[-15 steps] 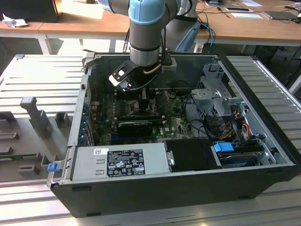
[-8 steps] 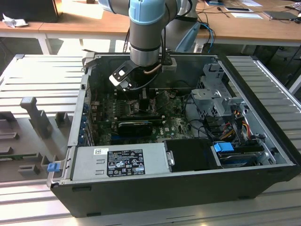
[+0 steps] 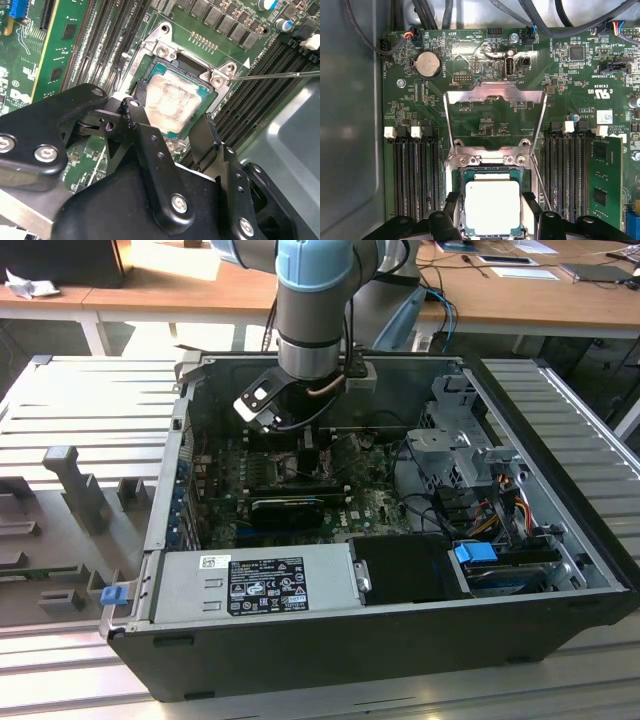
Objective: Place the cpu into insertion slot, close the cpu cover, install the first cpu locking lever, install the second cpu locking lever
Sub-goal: 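Place the cpu into insertion slot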
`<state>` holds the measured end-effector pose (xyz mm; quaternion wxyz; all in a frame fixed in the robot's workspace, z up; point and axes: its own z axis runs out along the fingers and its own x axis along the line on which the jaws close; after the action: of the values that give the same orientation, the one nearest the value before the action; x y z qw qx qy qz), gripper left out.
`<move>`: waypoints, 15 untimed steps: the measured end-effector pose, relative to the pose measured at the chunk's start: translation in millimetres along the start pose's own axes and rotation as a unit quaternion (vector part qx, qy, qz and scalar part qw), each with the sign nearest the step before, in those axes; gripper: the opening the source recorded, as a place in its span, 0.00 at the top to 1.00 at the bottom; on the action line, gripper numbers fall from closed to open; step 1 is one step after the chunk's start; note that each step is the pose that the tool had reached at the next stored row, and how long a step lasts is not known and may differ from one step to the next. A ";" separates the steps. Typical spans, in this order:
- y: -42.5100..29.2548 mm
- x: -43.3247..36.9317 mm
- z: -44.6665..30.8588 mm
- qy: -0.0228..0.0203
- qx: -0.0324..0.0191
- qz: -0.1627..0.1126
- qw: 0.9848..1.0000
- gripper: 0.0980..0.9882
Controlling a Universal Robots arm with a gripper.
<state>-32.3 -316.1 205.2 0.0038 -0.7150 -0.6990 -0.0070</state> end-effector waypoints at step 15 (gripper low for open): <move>0.1 0.3 -19.6 0.000 0.000 0.000 1.000 0.99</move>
<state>-32.3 -316.1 224.8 0.0035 -0.7151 -0.6990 -0.0067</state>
